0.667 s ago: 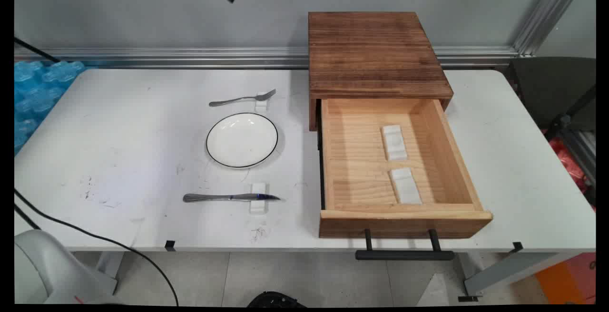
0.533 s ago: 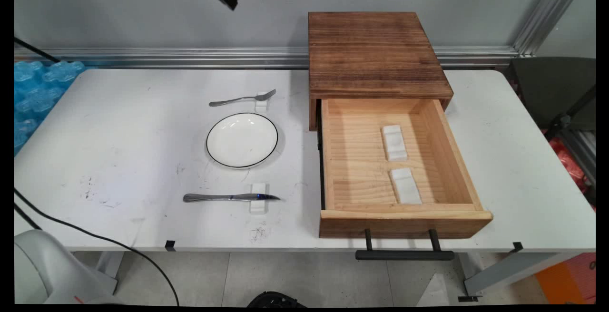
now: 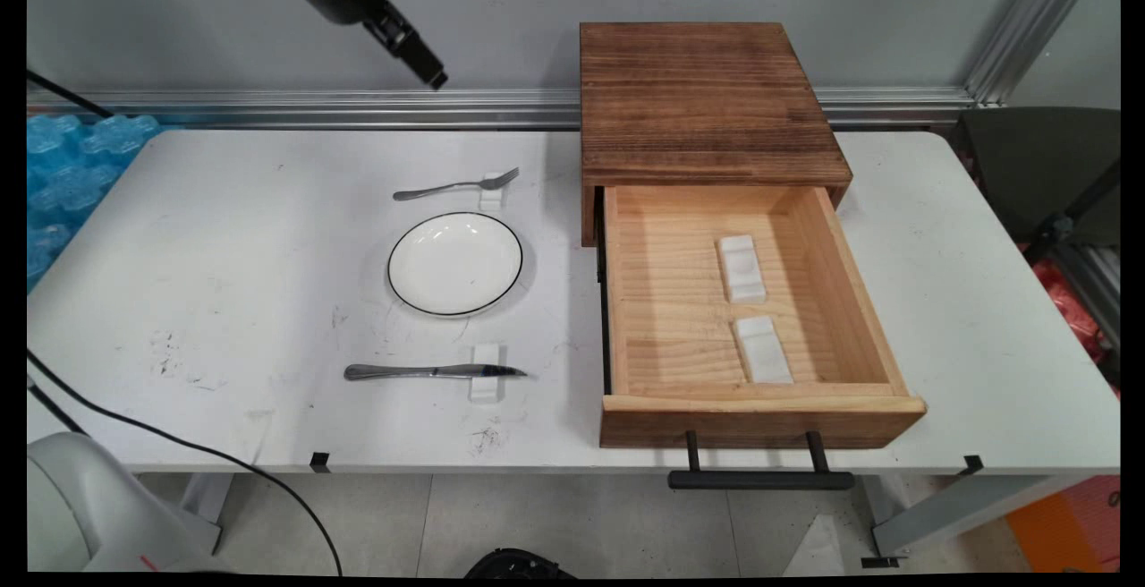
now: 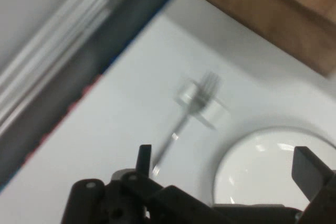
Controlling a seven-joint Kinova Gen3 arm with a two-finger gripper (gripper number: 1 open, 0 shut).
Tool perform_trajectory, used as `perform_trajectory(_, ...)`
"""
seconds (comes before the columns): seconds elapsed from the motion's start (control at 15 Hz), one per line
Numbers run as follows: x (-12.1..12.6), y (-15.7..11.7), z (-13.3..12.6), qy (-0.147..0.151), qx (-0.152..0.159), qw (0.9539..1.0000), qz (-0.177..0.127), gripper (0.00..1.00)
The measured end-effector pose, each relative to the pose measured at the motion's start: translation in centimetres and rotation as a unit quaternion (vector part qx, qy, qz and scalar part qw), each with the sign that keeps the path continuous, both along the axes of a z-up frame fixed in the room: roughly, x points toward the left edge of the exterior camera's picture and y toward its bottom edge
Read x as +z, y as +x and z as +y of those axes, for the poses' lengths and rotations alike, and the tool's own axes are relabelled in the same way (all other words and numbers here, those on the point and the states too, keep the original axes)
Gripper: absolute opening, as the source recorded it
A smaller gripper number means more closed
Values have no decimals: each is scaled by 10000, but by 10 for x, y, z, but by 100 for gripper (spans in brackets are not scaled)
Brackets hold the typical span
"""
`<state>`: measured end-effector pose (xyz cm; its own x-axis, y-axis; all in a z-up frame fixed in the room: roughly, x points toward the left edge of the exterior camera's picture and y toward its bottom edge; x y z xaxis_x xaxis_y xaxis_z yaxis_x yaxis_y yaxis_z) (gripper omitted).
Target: Pick up the knife from the right of the white plate
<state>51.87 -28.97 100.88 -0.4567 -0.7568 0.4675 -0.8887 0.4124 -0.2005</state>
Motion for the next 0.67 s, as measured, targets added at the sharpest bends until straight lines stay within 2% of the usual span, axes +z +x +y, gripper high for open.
perform_trajectory(0.27,-5,-5,19,493,-562,9972,-59,100)
perform_trajectory(0.33,-7,-6,25,635,-741,9952,-73,100)
perform_trajectory(0.6,-17,-13,44,1081,-1421,9839,-98,100)
perform_trajectory(0.67,-21,-15,49,1181,-1614,9797,-108,100)
